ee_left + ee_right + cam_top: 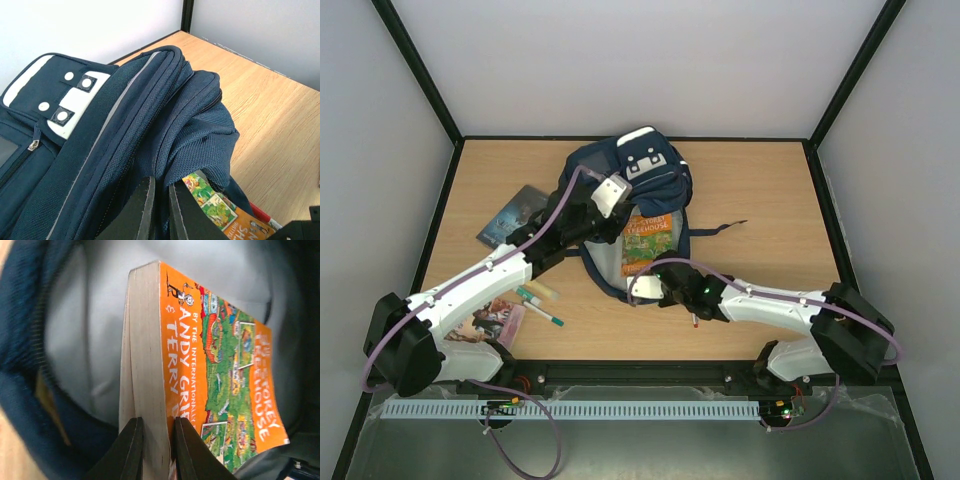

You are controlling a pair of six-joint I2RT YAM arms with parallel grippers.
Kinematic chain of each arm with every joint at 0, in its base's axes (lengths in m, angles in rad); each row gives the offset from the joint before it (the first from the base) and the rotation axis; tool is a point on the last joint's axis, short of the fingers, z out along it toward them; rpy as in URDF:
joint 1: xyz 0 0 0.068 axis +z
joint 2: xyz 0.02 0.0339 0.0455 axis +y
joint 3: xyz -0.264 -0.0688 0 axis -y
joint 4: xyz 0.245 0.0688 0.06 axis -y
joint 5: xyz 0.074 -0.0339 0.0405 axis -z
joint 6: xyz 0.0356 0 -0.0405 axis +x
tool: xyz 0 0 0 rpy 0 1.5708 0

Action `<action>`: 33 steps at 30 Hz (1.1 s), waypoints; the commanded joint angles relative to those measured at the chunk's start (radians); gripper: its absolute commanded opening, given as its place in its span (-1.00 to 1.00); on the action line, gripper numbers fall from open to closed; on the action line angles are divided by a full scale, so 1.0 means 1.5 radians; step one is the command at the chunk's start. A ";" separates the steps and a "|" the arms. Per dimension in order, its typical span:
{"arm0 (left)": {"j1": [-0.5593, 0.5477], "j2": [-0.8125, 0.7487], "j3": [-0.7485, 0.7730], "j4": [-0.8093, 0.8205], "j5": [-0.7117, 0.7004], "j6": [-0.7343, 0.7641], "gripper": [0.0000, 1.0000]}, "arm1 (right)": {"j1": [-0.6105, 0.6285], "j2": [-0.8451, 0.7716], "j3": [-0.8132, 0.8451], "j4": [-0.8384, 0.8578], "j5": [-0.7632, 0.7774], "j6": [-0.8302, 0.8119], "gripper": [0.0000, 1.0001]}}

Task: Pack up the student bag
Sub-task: Adjust the book in the student bag.

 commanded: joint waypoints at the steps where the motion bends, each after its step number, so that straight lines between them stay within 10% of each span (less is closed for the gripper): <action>1: 0.007 -0.028 0.037 0.055 0.006 -0.011 -0.86 | 0.024 -0.006 -0.040 -0.015 -0.018 -0.005 -0.98; 22: 0.021 -0.018 0.040 0.051 0.016 -0.016 -0.85 | 0.050 -0.152 0.009 -0.340 -0.071 0.074 -0.95; 27: 0.021 -0.017 0.040 0.050 0.015 -0.014 -0.85 | 0.042 -0.170 0.011 -0.378 -0.092 0.122 -0.33; 33: 0.021 -0.010 0.045 0.044 0.022 -0.021 -0.78 | -0.153 -0.175 0.095 -0.414 -0.300 0.286 -0.01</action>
